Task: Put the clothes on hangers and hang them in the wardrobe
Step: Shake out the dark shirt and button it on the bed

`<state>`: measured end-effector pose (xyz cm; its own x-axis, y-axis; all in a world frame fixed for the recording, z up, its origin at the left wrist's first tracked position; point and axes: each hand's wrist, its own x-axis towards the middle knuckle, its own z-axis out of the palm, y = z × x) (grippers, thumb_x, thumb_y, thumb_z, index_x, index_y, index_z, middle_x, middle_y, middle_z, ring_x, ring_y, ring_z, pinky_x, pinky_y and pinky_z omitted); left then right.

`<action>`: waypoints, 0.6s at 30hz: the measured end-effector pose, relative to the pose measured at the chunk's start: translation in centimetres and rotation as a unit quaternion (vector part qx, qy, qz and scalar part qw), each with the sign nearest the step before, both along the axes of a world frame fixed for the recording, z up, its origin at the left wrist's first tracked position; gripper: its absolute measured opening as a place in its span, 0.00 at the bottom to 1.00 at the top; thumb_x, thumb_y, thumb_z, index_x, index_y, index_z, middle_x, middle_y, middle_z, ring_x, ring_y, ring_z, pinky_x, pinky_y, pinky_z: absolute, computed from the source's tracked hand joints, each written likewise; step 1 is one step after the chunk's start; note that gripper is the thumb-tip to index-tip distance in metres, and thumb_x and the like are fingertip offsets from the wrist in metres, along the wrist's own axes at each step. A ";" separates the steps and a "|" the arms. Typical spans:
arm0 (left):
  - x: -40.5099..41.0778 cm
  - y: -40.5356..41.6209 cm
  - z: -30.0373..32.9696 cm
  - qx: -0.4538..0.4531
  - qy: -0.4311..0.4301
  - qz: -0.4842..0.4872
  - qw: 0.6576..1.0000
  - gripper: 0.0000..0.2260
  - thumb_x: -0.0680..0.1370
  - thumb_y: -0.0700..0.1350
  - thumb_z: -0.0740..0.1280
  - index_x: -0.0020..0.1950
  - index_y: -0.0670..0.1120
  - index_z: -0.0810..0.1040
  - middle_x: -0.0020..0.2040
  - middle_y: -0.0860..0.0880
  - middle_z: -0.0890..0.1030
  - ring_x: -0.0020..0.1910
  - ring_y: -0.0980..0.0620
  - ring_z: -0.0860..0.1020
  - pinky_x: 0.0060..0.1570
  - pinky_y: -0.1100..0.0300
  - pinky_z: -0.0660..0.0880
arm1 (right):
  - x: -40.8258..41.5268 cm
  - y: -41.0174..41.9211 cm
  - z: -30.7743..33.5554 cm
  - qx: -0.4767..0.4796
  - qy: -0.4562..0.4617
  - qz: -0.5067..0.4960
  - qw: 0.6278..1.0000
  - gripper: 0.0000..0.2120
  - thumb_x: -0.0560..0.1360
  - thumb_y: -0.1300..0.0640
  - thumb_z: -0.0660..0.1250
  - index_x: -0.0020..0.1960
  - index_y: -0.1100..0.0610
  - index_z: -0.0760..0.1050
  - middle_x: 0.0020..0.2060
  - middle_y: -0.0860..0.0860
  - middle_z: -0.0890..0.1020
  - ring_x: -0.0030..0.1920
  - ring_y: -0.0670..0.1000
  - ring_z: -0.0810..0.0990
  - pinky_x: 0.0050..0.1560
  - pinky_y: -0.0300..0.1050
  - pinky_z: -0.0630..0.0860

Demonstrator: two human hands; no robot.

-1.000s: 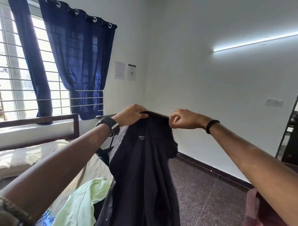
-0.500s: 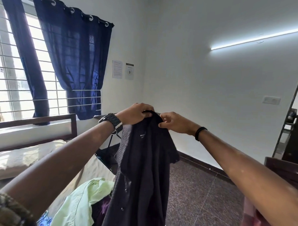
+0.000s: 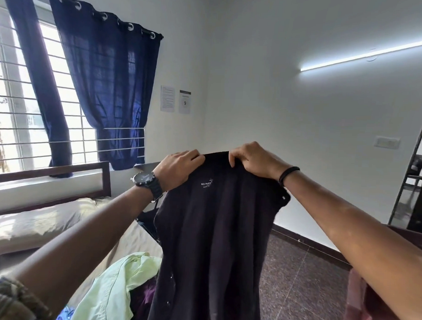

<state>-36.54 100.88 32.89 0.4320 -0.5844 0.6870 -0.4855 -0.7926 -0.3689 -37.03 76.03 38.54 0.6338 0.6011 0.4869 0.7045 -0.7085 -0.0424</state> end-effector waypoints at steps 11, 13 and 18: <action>-0.2 -2.1 0.0 -0.338 0.379 0.059 0.859 0.25 0.77 0.34 0.55 0.74 0.47 0.59 0.49 0.37 0.76 0.28 0.46 0.80 0.25 0.57 0.79 | 0.2 0.5 1.0 -0.111 0.004 -0.189 0.976 0.17 0.80 0.61 0.56 0.68 0.55 0.68 0.56 0.60 0.77 0.45 0.60 0.81 0.46 0.51 0.79; -0.1 -2.3 1.5 -0.391 0.397 0.056 0.829 0.20 0.79 0.35 0.54 0.70 0.45 0.66 0.49 0.35 0.77 0.25 0.47 0.80 0.21 0.58 0.77 | -0.3 0.3 0.6 -0.092 0.105 -0.191 0.972 0.20 0.78 0.65 0.57 0.70 0.57 0.63 0.50 0.58 0.75 0.31 0.55 0.80 0.32 0.47 0.79; -0.5 -1.7 5.7 -0.541 0.408 -0.005 0.736 0.08 0.79 0.36 0.59 0.45 0.38 0.78 0.45 0.35 0.80 0.26 0.49 0.81 0.37 0.52 0.82 | -1.0 -1.7 0.5 -0.073 0.152 -0.193 0.967 0.21 0.74 0.70 0.51 0.53 0.53 0.77 0.55 0.58 0.75 0.41 0.58 0.81 0.31 0.46 0.81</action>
